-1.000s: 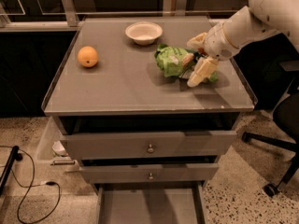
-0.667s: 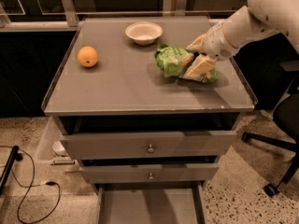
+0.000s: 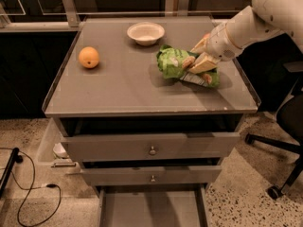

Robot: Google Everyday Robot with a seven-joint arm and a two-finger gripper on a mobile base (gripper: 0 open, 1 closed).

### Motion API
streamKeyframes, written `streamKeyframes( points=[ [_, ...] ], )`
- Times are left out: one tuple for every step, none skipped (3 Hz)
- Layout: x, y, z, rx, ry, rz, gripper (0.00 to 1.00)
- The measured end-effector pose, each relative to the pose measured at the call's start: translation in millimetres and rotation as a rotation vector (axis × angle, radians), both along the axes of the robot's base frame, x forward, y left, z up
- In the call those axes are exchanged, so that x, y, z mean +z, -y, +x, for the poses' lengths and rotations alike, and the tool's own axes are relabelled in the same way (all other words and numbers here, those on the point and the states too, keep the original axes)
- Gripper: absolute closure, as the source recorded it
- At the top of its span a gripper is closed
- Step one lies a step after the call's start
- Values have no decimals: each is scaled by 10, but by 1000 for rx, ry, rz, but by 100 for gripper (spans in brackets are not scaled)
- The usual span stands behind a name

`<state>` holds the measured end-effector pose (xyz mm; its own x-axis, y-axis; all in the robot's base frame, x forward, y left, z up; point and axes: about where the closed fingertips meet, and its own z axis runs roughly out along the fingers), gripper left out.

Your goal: Place green rice chip bag into bottom drawer

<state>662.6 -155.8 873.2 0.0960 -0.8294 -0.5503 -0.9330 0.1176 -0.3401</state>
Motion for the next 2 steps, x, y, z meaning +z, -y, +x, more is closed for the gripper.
streamKeyframes(
  points=[
    [0,0,0,0,0,0,100],
    [0,0,0,0,0,0,100]
  ],
)
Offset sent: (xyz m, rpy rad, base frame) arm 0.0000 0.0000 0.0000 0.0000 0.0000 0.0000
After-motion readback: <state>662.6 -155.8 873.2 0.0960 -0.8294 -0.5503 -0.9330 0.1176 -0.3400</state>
